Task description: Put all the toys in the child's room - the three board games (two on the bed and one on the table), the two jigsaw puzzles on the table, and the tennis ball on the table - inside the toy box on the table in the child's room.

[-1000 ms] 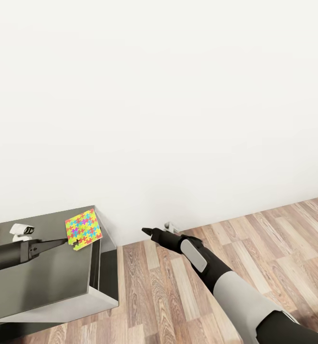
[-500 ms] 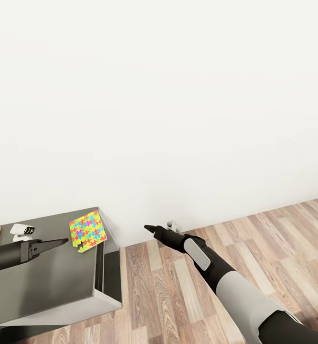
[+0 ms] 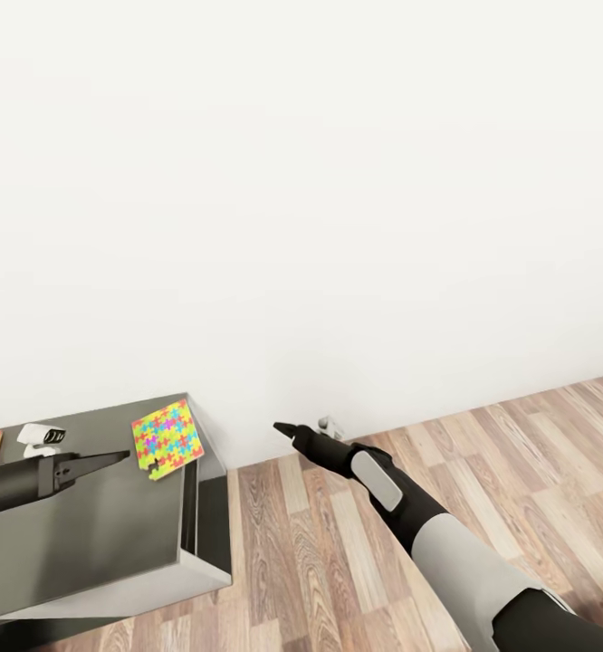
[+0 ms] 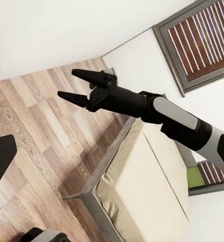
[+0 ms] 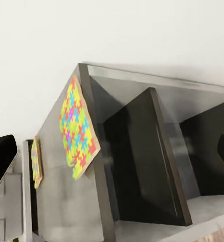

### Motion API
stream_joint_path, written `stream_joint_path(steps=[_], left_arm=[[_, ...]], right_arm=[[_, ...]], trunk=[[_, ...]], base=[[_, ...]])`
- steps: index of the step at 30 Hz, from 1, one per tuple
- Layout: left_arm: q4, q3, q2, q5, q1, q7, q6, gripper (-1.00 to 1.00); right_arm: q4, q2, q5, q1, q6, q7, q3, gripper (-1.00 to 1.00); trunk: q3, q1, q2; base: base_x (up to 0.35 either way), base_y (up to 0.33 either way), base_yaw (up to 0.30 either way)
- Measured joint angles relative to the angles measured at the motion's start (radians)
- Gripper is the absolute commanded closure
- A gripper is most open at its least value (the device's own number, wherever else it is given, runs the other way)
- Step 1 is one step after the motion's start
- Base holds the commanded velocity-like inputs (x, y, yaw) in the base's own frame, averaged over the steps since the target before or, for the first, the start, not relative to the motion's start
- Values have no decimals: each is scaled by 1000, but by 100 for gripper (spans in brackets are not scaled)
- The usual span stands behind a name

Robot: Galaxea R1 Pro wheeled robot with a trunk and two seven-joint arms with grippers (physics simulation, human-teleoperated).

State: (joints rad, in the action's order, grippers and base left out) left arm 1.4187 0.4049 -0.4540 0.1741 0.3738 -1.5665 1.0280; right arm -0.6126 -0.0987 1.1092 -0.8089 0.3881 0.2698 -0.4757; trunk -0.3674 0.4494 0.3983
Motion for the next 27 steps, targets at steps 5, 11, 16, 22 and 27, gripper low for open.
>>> stream_joint_path(steps=[5, 11, 16, 22, 27], left_arm=[[0, 0, 0, 2, 0, 0, 0, -100], [0, 0, 0, 3, 0, 0, 0, -100], [0, 0, 0, 1, 0, 0, 0, -100], [0, 0, 0, 1, 0, 0, 1, -100], [0, 3, 0, 16, -1, 0, 1, -100]], right_arm=[[6, 1, 18, 0, 1, 2, 0, -100], [9, 2, 22, 0, 1, 2, 0, -100], [10, 2, 24, 0, 1, 1, 0, -100], [11, 1, 25, 0, 4, 1, 0, -100], [11, 0, 26, 0, 22, -1, 0, -100]], trunk=[[0, 0, 0], [0, 0, 0], [0, 0, 0], [0, 0, 0], [0, 0, 0]], base=[[132, 92, 0], [77, 45, 0], [112, 58, 0], [162, 110, 0], [67, 46, 0]])
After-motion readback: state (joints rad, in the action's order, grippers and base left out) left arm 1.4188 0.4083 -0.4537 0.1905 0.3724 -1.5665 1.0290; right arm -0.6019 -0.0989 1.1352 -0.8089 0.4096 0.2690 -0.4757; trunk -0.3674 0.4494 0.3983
